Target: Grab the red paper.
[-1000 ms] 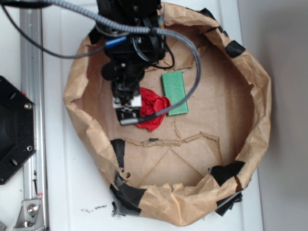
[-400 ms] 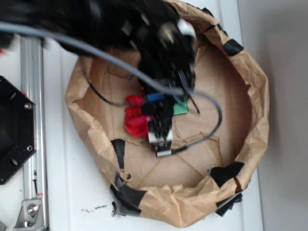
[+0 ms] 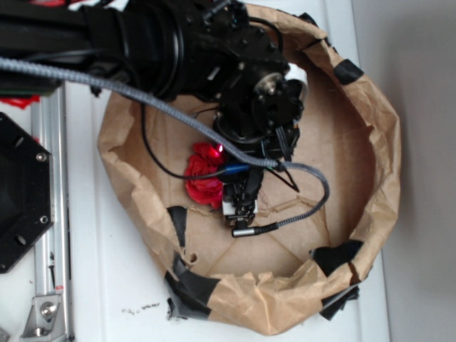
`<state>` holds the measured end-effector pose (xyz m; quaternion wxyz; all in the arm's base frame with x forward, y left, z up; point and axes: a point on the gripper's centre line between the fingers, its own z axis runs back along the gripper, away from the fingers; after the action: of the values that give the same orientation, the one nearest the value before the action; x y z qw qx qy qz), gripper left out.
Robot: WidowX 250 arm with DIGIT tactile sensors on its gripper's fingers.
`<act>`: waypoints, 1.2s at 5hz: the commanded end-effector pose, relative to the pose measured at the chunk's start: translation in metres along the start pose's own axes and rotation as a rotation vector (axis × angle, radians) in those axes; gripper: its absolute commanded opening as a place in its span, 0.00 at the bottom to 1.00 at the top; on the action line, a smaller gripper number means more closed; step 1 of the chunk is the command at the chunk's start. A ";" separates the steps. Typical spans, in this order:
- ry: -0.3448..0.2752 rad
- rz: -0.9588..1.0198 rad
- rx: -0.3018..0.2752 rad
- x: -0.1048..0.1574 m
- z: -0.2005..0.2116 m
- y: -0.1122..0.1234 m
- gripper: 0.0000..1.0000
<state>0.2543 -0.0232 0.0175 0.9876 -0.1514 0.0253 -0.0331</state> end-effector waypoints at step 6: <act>-0.233 0.064 0.033 0.003 0.130 -0.016 0.00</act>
<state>0.2741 0.0039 0.1369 0.9879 -0.1404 -0.0594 0.0273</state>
